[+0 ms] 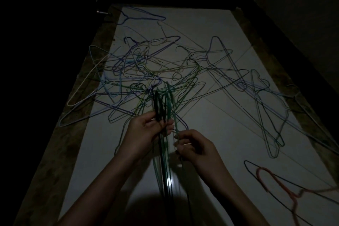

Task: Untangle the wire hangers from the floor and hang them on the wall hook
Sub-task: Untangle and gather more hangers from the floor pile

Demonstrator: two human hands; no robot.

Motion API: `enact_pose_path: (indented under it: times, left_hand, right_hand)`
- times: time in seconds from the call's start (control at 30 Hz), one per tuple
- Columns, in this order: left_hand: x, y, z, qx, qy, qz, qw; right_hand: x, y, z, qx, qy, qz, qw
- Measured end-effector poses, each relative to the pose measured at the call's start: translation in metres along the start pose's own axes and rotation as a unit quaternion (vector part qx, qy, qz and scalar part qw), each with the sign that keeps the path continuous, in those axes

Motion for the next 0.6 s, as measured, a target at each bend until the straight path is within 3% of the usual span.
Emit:
enact_pose_path:
  times: [0.3, 0.6]
  left_hand:
    - [0.006, 0.000, -0.003, -0.008, -0.075, -0.021, 0.997]
    - [0.007, 0.005, 0.005, -0.009, 0.037, -0.007, 0.999]
  right_hand:
    - [0.001, -0.005, 0.014, 0.034, -0.115, -0.024, 0.993]
    - [0.002, -0.006, 0.009, 0.053, -0.147, -0.052, 0.986]
Point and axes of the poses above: each hand's wrist, its own y-axis towards the middle knuckle, its own z-axis out of the palm, x = y × z, the point moved 10 cm from there along y, towards the middle knuckle, and after that the axes turned 8 degrees about -y, right-handed, at the moved point
